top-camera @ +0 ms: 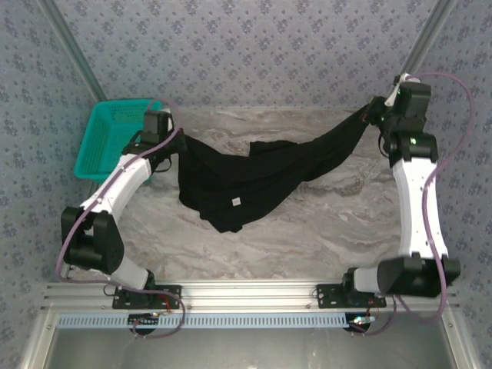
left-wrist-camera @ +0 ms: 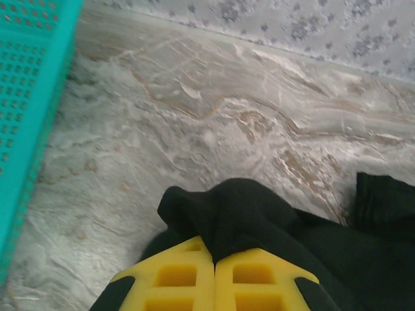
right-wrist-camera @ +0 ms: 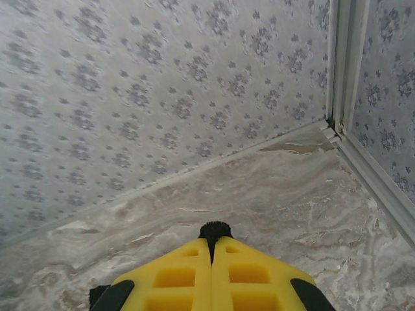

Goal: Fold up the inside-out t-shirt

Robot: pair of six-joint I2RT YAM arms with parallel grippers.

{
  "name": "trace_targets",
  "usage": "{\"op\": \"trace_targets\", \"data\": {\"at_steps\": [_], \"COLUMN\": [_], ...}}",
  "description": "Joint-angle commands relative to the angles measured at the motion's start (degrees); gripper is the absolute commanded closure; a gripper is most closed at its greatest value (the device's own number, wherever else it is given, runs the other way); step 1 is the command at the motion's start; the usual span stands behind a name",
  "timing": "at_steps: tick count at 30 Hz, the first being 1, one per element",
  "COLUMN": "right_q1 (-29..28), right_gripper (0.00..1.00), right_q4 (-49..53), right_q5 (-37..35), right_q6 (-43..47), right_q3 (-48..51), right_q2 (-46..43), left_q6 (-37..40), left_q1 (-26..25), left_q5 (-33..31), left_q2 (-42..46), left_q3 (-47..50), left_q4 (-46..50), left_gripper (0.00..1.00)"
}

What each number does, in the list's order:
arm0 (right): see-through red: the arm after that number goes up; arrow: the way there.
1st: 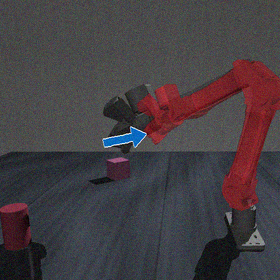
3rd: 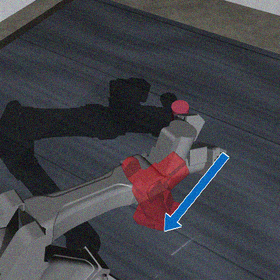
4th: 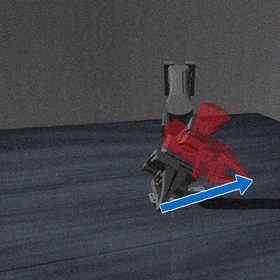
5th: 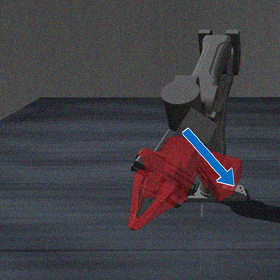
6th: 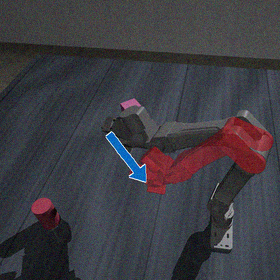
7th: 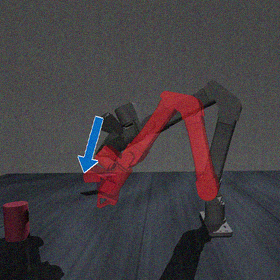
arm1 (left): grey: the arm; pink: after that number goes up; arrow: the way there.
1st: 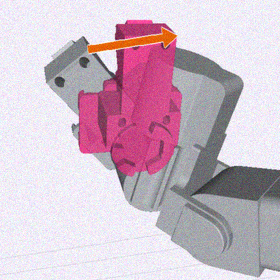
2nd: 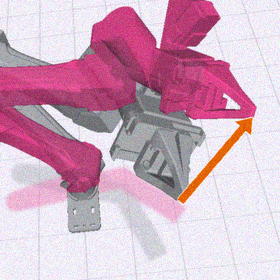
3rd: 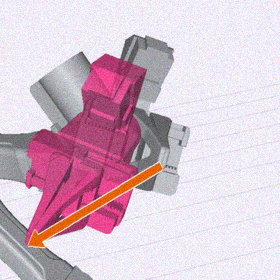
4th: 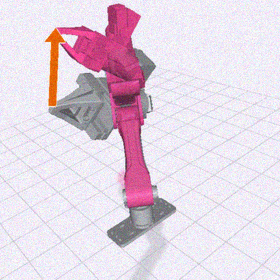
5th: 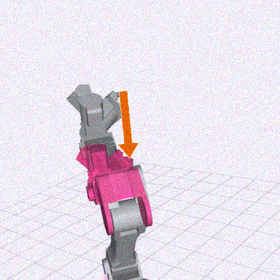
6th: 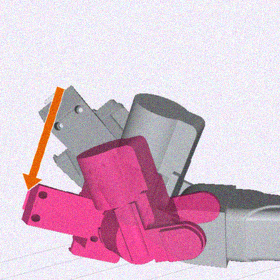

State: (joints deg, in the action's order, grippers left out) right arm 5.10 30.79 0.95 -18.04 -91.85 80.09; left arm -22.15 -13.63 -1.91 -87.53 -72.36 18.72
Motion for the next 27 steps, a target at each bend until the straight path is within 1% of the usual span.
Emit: {"op": "trace_targets", "data": {"at_steps": [1,2,3,4,5,6,7,8,9,10,11,12,13,14,15,16,18,21,22,24,27], "right_q1": [-2.1,-3.4,-5.1,-6.9,-9.8,-13.1,-15.7,-18.7,-21.6,-24.2,-27.3,-30.7,-33.8,-37.8,-41.6,-44.5,-51.0,-55.8,-56.9,-59.3,-61.6], "right_gripper": [0.92,0.81,0.7,0.62,0.53,0.46,0.36,0.22,0.13,0.12,0.13,0.19,0.25,0.34,0.39,0.43,0.46,0.46,0.45,0.38,0.34], "right_q4": [5.8,9.6,14.2,16.5,17.0,14.8,12.0,9.1,6.0,3.3,-0.4,-3.6,-6.7,-10.0,-12.9,-14.7,-20.5,-26.9,-28.0,-27.0,-25.3], "right_q5": [-2.5,-3.9,-8.0,-11.8,-16.9,-21.2,-23.3,-23.1,-20.7,-17.1,-10.9,-4.4,0.3,3.8,6.4,7.4,7.0,7.9,8.4,7.7,5.7], "right_q6": [3.2,4.7,6.1,7.6,9.5,11.4,12.4,13.0,13.4,13.9,14.2,13.8,13.2,12.3,12.0,12.1,11.6,9.3,9.1,10.0,11.7], "right_q3": [-8.1,-12.1,-15.7,-16.8,-15.2,-10.8,-6.1,-0.7,4.3,8.5,13.0,17.4,20.5,22.9,25.3,26.3,27.3,26.2,25.4,21.4,17.4], "right_q2": [10.8,15.3,19.2,20.8,20.5,18.3,16.1,12.6,8.6,5.5,2.5,0.1,-0.9,-1.0,-0.2,1.1,5.0,12.7,15.1,20.6,26.4], "left_q6": [-1.1,-1.6,-1.9,-2.2,-2.5,-2.7,-2.7,-2.8,-2.9,-2.9,-2.9,-2.9,-2.9,-2.8,-2.5,-2.4,-2.0,-1.7,-1.6,-1.2,-0.9], "left_q1": [-1.9,-2.4,-2.8,-3.0,-3.2,-3.4,-3.6,-3.8,-3.9,-3.9,-4.0,-4.0,-4.0,-4.0,-4.0,-4.0,-4.0,-4.0,-4.0,-4.0,-4.0], "left_q5": [2.6,2.2,2.2,2.3,2.4,2.6,2.8,2.9,3.3,3.6,3.7,3.8,3.8,3.8,3.6,3.2,2.6,1.7,1.5,1.1,0.7], "left_q2": [5.7,7.0,8.0,8.6,9.1,9.5,9.8,10.1,10.5,10.8,11.3,11.6,12.0,12.2,12.3,12.4,12.4,12.4,12.4,12.4,12.4], "left_q3": [-2.9,-2.2,-1.6,-1.1,-0.7,-0.4,-0.2,0.0,0.3,0.5,0.8,1.1,1.4,1.6,1.8,1.8,2.1,2.4,2.4,2.4,2.1], "left_q4": [-1.3,-1.3,-1.3,-1.2,-0.9,-0.6,-0.2,0.1,0.3,0.4,0.6,0.5,0.5,0.5,0.8,0.9,1.1,1.1,1.1,1.2,1.6], "left_gripper": [1.0,1.0,1.0,1.0,1.0,1.0,1.0,1.0,1.0,1.0,1.0,1.0,1.0,1.0,1.0,1.0,1.0,1.0,1.0,1.0,1.0]}}
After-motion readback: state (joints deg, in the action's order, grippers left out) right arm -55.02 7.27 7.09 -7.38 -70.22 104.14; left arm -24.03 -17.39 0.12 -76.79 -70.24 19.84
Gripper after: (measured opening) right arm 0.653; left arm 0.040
